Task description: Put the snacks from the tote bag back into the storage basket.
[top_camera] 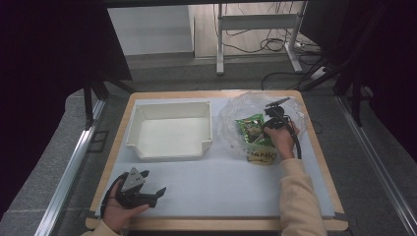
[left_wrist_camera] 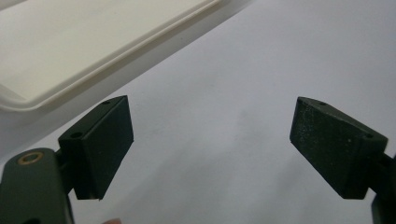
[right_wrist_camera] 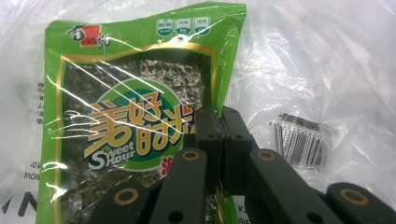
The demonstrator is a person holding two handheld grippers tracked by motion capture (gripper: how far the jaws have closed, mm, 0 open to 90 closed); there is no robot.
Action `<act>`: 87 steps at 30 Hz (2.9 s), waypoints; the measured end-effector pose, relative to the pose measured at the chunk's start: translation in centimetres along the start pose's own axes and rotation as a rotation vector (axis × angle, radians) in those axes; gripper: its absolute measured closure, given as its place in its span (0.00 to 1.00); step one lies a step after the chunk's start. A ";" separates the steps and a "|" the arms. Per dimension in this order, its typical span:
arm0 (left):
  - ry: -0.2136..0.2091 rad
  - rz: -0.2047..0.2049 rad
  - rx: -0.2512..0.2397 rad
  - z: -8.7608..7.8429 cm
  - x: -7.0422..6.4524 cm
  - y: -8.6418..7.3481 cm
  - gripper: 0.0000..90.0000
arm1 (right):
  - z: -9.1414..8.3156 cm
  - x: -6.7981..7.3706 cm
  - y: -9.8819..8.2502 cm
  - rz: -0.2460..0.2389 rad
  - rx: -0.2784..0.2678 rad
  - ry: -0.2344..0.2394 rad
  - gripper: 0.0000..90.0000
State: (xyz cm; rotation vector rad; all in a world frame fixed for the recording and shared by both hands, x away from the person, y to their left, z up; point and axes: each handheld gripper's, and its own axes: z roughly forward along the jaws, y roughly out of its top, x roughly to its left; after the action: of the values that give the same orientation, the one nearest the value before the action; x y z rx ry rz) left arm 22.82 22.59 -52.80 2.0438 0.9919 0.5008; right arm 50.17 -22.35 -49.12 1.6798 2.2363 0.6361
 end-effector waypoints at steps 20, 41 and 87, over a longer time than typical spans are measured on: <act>0.003 -0.005 -0.009 -0.2 0.2 0.0 0.15 | -2.9 -0.4 0.1 0.013 -0.100 0.098 1.00; 0.005 -0.005 -0.011 -0.3 0.3 0.0 0.15 | -5.9 -1.2 -0.1 0.023 -0.199 0.129 1.00; 0.003 0.001 -0.007 -0.2 0.2 0.0 0.15 | -11.5 -0.8 -0.6 0.047 -0.433 0.278 1.00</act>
State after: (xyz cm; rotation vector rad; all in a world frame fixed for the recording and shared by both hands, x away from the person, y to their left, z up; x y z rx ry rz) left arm 22.78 22.87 -52.65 2.0381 0.9901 0.5071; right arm 44.54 -25.29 -39.51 1.4971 2.0321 1.3274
